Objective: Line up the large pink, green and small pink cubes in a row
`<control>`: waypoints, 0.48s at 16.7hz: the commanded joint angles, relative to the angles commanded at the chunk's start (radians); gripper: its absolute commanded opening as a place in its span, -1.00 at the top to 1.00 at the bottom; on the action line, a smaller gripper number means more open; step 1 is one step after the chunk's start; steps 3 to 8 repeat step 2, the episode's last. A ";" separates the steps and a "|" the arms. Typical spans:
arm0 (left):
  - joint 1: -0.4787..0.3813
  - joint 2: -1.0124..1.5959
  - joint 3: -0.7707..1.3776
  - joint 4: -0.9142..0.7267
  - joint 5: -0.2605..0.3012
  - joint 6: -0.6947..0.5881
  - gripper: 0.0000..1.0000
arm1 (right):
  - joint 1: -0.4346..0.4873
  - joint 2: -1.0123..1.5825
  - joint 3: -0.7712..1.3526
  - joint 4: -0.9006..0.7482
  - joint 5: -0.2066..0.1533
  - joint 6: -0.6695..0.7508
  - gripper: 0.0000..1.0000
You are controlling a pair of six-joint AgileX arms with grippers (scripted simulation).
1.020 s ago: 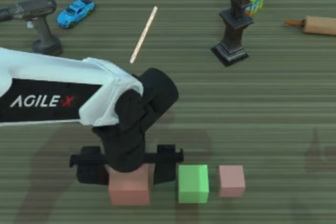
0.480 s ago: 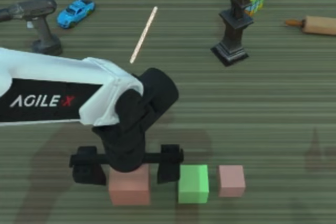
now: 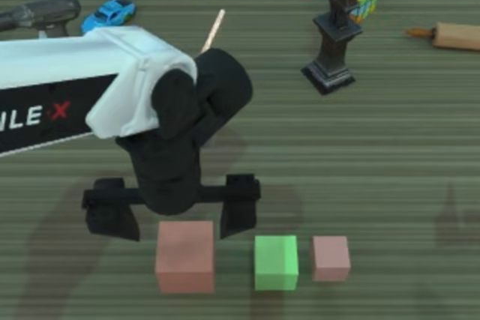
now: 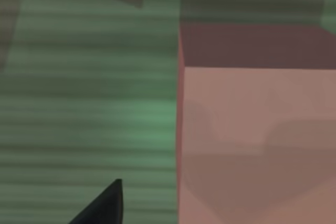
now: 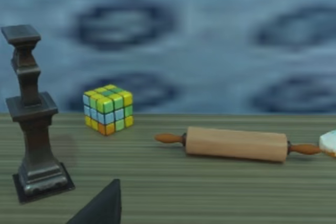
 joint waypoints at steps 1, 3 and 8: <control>0.001 -0.009 0.009 -0.012 0.000 0.001 -1.00 | 0.000 0.000 0.000 0.000 0.000 0.000 -1.00; 0.002 -0.011 0.010 -0.014 0.000 0.001 -1.00 | 0.000 0.000 0.000 0.000 0.000 0.000 -1.00; 0.002 -0.011 0.010 -0.014 0.000 0.001 -1.00 | 0.000 0.000 0.000 0.000 0.000 0.000 -1.00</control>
